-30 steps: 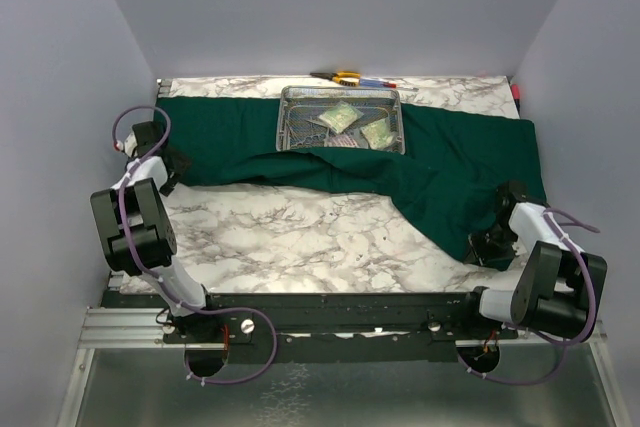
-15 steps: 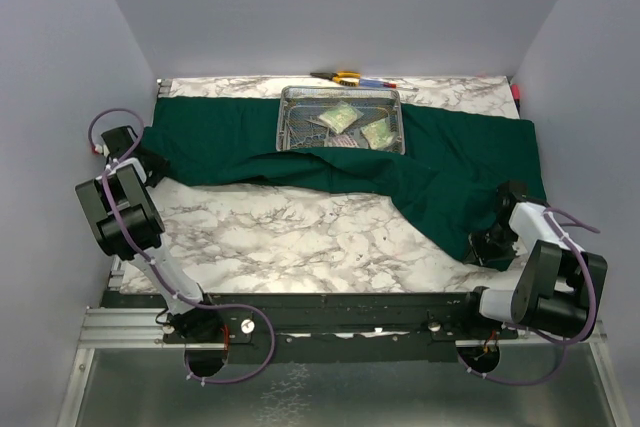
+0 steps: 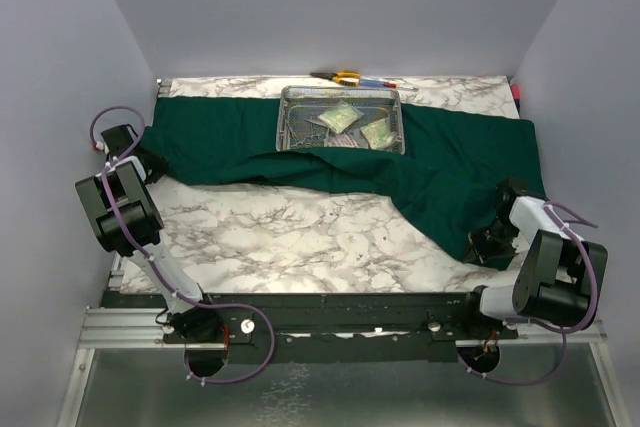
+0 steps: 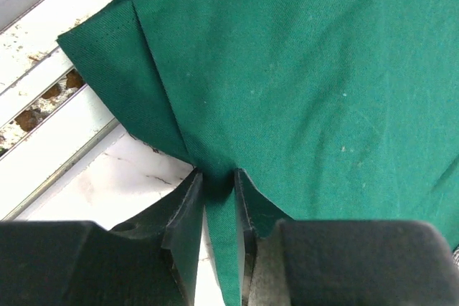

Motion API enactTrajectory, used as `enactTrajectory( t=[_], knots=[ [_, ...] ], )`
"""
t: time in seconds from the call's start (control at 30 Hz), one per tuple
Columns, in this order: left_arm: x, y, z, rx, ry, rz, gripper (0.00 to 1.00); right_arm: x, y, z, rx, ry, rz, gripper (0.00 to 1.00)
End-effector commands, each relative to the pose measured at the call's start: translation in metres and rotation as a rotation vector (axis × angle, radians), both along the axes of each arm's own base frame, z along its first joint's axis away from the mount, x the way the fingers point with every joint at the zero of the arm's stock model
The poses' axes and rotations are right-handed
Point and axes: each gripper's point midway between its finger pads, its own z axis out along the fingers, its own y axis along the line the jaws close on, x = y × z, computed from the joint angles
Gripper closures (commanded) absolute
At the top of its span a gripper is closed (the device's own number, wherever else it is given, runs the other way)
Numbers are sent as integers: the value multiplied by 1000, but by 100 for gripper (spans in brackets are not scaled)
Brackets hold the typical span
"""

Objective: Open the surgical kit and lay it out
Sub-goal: Open the surgical kit at the center of the board.

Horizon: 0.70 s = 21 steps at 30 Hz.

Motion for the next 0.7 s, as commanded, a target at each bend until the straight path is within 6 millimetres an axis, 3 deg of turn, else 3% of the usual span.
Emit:
enactTrajectory(
  t=[0.0,0.3,0.67],
  knots=[
    [-4,8,3,1,3,41,72,2,-9,-26,-57,-8,-20,100],
    [-10,2,12,-10,-3,48,69,1,-8,-26,-56,-10,-18,100],
    [-5,-15,22,-38,-19,57,75,0,-10,-25,-64,-3,-13,100]
  ],
)
